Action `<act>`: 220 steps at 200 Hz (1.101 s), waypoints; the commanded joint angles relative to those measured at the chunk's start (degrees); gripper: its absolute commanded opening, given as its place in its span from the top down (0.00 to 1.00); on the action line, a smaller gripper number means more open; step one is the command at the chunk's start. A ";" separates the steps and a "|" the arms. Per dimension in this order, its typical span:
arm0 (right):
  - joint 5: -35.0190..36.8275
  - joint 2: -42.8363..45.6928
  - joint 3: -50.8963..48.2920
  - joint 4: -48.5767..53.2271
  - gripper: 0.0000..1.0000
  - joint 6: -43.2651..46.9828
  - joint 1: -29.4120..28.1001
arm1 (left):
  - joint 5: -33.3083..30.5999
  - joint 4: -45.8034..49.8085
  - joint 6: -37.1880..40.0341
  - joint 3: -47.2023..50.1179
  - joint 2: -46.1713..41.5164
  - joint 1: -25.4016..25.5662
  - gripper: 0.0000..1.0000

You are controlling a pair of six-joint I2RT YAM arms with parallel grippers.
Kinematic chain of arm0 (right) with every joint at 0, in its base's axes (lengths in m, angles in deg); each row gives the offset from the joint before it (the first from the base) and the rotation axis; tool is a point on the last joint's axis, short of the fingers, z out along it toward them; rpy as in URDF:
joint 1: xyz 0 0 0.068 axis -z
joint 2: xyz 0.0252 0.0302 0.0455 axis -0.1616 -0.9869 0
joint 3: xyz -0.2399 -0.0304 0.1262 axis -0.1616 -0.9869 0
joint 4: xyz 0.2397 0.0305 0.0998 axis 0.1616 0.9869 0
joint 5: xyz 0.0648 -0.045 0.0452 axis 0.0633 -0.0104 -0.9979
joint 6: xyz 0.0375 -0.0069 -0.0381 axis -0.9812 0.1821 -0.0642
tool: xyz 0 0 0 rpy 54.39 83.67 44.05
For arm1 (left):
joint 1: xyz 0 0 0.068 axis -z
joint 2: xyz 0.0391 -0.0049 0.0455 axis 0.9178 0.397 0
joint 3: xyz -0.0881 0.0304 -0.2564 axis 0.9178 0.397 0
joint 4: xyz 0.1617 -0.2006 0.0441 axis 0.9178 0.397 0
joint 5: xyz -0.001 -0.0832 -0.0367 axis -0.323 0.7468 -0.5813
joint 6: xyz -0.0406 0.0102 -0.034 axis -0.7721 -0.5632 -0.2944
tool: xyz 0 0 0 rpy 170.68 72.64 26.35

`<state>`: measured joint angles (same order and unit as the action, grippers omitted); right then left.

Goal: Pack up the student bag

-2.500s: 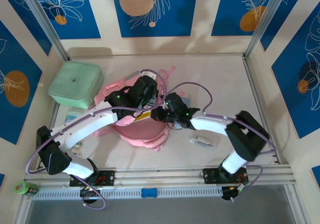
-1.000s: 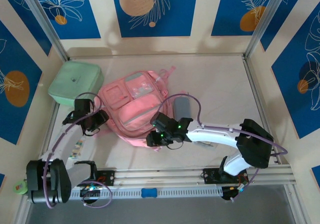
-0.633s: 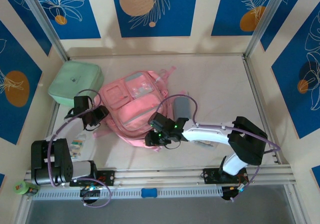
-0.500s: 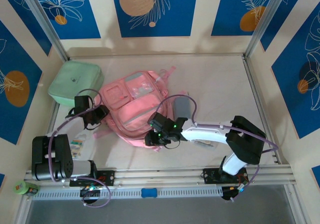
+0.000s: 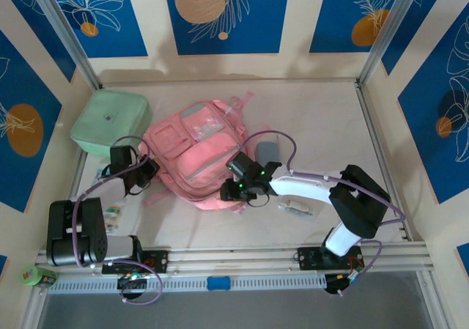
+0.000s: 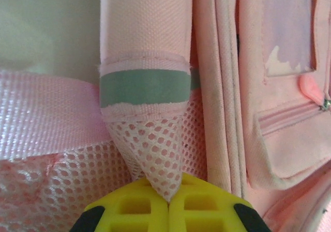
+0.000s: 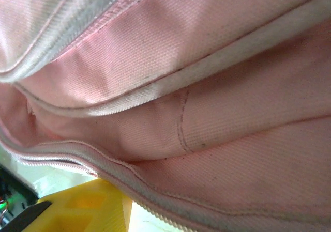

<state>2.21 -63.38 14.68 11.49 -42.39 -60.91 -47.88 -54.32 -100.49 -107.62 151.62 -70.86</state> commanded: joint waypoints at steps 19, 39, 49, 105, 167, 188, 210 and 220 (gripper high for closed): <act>3.09 0.78 2.05 1.90 0.60 8.26 8.81 | 1.07 -0.02 -5.86 2.43 -6.01 7.07 1.00; 1.74 1.90 2.04 1.77 0.58 10.48 12.55 | -1.82 1.24 -10.06 3.85 -10.59 10.13 1.00; 1.21 2.61 2.43 2.85 0.57 11.51 13.32 | -3.77 1.23 -12.07 4.78 -13.31 12.28 1.00; 3.46 11.52 1.51 11.50 0.47 8.74 7.85 | -6.70 5.50 -14.69 3.89 -18.73 17.43 1.00; 17.45 6.27 10.60 14.68 0.46 2.28 -10.95 | -10.23 4.67 -19.40 2.92 -20.05 23.84 1.00; 19.91 0.36 15.25 11.50 0.48 0.16 -15.27 | -11.14 5.26 -19.88 2.68 -20.77 24.31 1.00; 22.73 -4.99 19.50 7.05 0.50 -0.46 -18.83 | -10.95 4.66 -20.89 2.57 -20.66 24.64 1.00; 23.53 -7.48 20.99 5.75 0.51 -1.33 -19.70 | -11.19 4.36 -21.03 2.55 -20.47 24.73 1.00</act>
<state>20.57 -66.57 31.92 21.53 -40.71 -78.38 -61.00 -47.76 -120.38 -103.07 132.48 -47.36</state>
